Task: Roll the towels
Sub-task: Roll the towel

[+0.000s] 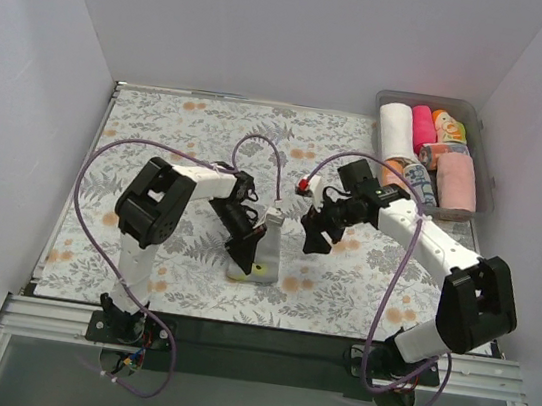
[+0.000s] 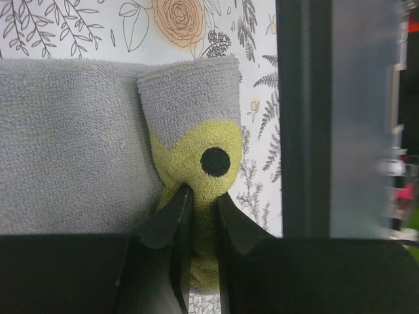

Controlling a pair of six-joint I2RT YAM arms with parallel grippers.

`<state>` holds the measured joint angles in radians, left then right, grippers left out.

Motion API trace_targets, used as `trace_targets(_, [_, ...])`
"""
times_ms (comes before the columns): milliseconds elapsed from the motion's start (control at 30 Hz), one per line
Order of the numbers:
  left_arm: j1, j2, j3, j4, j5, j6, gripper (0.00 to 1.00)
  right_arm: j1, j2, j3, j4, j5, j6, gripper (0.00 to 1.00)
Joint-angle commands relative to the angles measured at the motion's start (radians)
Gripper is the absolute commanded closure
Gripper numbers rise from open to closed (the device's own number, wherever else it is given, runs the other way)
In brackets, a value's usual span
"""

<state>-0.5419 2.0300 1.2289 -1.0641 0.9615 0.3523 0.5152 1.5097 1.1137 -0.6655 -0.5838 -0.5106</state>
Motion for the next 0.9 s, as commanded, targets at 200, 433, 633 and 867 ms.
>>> trace_targets(200, [-0.006,0.285,0.144,-0.056,-0.242,-0.007,0.94,0.267,-0.022,-0.046,0.165,0.179,-0.075,0.39])
trace_targets(433, [0.026,0.302,0.123,-0.033,-0.241,-0.001,0.92,0.417,0.089,-0.025,0.247,0.202,-0.078,0.37])
trace_targets(633, [0.028,0.335,0.159,-0.025,-0.228,-0.003,0.89,0.497,0.191,-0.012,0.294,0.196,-0.074,0.37])
trace_targets(867, [0.051,0.323,0.188,-0.019,-0.241,0.001,0.85,0.511,0.285,-0.032,0.294,0.202,-0.078,0.80])
